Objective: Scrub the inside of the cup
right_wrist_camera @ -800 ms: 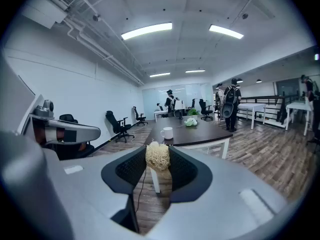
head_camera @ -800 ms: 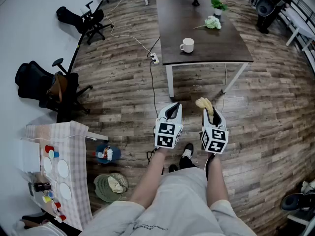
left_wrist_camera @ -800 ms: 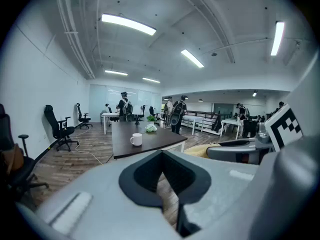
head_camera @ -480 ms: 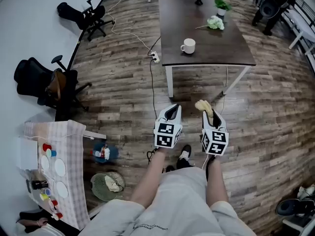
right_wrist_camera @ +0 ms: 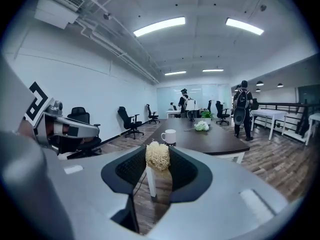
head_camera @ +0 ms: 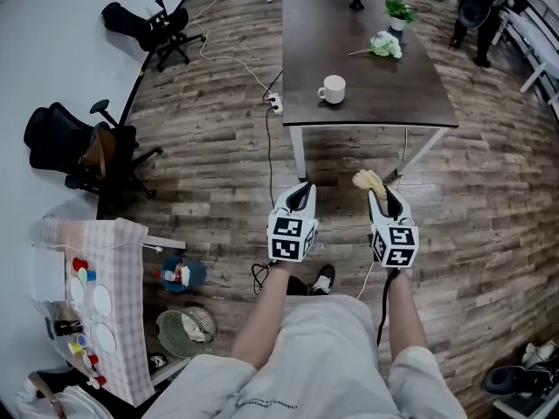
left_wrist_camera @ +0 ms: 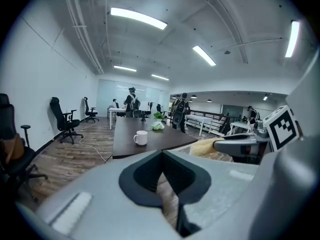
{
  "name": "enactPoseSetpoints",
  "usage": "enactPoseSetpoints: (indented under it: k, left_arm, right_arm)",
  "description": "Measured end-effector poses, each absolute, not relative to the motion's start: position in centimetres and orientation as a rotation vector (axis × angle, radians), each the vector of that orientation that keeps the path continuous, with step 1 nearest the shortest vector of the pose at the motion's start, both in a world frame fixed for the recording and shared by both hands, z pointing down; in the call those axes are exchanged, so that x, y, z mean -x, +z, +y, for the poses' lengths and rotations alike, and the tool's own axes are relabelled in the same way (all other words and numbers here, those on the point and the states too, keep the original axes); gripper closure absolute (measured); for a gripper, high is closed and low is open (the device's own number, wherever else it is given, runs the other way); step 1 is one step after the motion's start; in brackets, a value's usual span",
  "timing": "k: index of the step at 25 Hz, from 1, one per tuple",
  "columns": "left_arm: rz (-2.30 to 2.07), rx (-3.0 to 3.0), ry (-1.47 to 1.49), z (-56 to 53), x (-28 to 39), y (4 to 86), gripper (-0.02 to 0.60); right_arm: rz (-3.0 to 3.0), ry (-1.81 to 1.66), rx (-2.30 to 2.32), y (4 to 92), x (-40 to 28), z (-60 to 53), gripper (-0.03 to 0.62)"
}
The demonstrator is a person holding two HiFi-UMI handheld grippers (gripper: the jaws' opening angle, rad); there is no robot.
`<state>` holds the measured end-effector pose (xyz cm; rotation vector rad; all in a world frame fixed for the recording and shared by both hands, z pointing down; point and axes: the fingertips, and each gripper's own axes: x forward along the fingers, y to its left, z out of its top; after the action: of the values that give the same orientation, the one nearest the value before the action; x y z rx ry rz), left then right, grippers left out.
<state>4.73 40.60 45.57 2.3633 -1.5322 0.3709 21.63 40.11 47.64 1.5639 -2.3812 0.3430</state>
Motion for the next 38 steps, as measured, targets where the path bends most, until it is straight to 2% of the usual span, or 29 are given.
enactPoseSetpoints:
  k: [11,23,38]
  left_arm:
    - [-1.547,-2.28,0.409,36.5,-3.3,48.5,0.581]
    - [-1.411,-2.353,0.459,23.3,-3.9,50.4,0.581]
    - [-1.119,-2.455,0.523,10.5,0.2,53.9,0.581]
  right_arm:
    - [-2.363,0.49,-1.486,51.0,-22.8,36.3,0.431]
    - [-2.254,0.619,-1.629,51.2,-22.8,27.0,0.43]
    - [-2.156,0.482,-1.52,49.9,-18.5,14.6,0.43]
